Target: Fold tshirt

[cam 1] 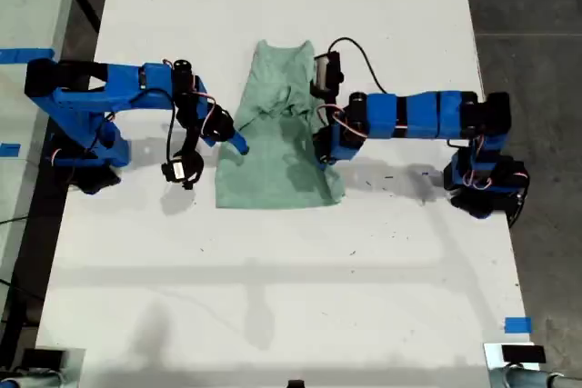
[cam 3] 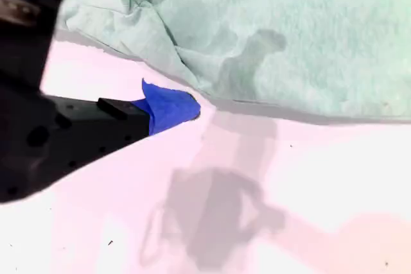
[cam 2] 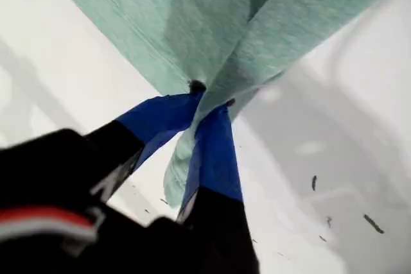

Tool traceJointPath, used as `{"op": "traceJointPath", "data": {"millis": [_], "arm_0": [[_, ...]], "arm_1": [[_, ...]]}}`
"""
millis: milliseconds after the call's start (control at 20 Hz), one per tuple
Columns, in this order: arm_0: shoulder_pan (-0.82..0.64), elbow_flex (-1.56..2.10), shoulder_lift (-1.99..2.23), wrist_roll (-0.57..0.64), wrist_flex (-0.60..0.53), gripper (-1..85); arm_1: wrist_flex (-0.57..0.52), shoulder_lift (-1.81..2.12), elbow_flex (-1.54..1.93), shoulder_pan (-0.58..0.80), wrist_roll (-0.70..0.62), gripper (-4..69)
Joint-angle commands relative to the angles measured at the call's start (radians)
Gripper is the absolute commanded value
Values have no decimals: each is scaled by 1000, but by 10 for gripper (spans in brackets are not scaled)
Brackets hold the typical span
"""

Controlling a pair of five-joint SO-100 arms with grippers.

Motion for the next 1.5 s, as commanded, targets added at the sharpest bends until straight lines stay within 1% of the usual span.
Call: {"op": "traceJointPath", "data": {"millis": [0,150,250,300,350,400,500,600,800,950,1050,1200,1300,1450], "arm_0": [[17,-8,64,-9,-9,262],[18,-9,64,-9,-9,261],[21,-11,67,-11,0,262],[23,-11,67,-11,3,264],[23,-11,67,-12,8,267],[25,-12,69,-12,12,268],[28,-12,74,-15,17,267],[29,-15,75,-15,23,266],[28,-23,75,-17,35,261],[26,-34,72,-25,54,258],[18,-38,71,-29,60,255],[2,-17,46,-41,46,251],[-20,25,15,-49,5,247],[-63,137,-58,-52,-141,234]], "arm_1": [[-48,-109,-172,-25,66,-11],[-156,-259,-207,-11,100,-12],[-190,-333,-215,2,120,-14],[-215,-357,-213,6,115,1],[-224,-374,-215,14,114,81],[-187,-380,-236,20,121,201],[-81,-336,-279,18,117,305],[0,-264,-322,12,101,363],[124,-43,-331,8,87,365],[187,123,-275,8,78,356],[209,204,-215,12,75,353],[209,273,-135,17,74,349],[209,287,-120,15,71,349],[209,291,-120,5,64,348]]}}
